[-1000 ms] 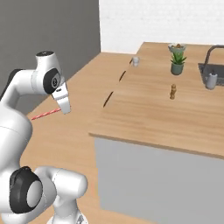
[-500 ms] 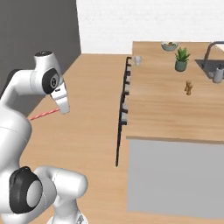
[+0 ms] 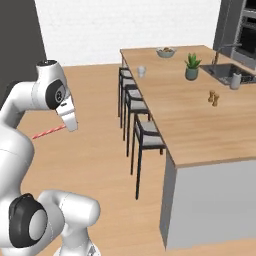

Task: Take a straw from the drawer in front and place it inside the glass cup on the dining counter.

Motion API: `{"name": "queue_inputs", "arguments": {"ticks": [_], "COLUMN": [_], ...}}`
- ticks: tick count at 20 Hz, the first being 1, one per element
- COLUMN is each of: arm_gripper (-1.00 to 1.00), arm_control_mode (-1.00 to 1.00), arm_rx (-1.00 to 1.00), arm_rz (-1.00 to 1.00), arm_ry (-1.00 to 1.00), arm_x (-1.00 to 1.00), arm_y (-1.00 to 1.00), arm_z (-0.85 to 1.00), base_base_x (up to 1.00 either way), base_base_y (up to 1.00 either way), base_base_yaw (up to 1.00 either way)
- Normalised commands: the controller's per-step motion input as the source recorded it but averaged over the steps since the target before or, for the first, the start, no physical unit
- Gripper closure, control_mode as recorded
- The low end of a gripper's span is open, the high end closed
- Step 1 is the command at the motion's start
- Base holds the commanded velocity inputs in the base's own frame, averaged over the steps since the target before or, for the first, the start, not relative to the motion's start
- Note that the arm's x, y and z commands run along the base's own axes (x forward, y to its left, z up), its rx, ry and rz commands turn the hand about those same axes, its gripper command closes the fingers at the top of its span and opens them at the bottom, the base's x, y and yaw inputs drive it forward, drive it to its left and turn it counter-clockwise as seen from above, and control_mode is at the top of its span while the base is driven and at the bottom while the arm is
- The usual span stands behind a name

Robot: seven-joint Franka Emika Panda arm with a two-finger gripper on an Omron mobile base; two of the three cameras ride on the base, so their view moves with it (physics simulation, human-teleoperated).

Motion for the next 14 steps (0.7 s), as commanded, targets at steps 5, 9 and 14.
{"name": "queue_inputs", "arguments": {"ticks": [5,9,14], "arm_gripper": [1.0,1.0,1.0], "arm_control_mode": [1.0,1.0,1.0], "arm_rx": [0.0,0.0,0.0], "arm_rz": [0.0,0.0,0.0], "arm_ry": [0.0,0.0,0.0], "arm_x": [0.0,0.0,0.0], "arm_y": [0.0,0.0,0.0], "arm_z": [0.0,0.0,0.0], "base_base_x": [0.66,0.58,0.58], "base_base_y": [1.0,1.0,1.0], "base_base_yaw": [-0.46,-0.45,-0.44]}}
